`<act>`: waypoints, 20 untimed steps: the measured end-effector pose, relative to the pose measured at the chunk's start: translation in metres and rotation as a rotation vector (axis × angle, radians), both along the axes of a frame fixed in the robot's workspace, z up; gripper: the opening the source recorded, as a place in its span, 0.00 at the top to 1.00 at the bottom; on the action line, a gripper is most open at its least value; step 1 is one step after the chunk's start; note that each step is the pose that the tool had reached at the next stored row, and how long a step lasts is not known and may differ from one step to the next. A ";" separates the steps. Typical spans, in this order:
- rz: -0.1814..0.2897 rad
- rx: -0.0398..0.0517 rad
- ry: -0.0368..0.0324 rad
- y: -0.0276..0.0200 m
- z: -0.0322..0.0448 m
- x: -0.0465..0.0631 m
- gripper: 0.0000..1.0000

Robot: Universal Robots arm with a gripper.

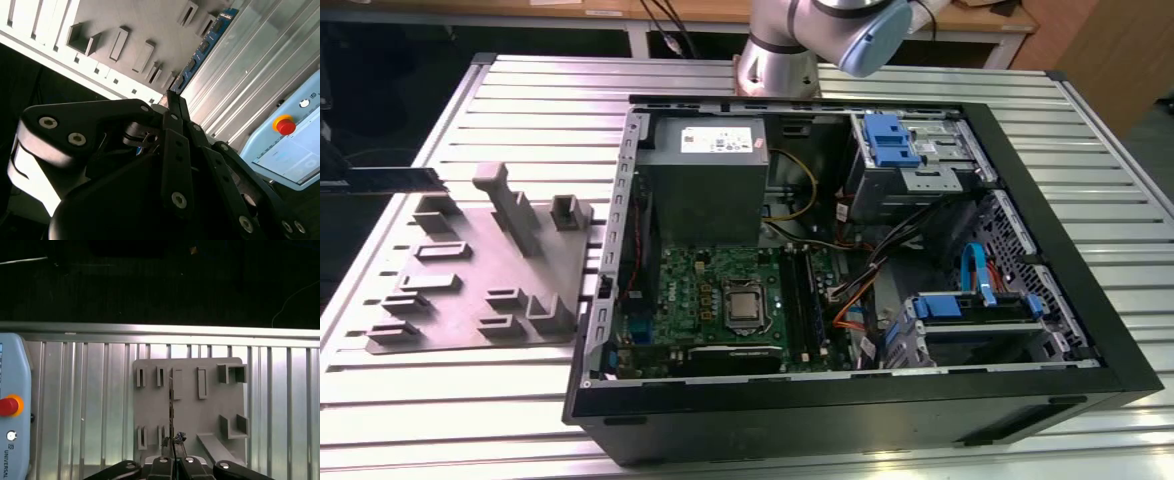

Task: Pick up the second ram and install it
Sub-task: 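Pick up the second ram and move it above second insertion slot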

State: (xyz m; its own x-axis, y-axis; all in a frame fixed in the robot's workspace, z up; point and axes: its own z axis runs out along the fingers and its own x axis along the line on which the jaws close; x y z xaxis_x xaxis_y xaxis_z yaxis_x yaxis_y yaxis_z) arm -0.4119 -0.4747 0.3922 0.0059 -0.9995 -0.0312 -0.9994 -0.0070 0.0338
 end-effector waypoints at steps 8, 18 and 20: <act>0.000 0.0039 -0.0001 0.0000 -0.0006 0.029 0.89; 0.000 0.0039 -0.0002 0.0000 -0.0017 0.073 0.89; 0.000 0.0038 -0.0001 0.0000 -0.0018 0.081 0.89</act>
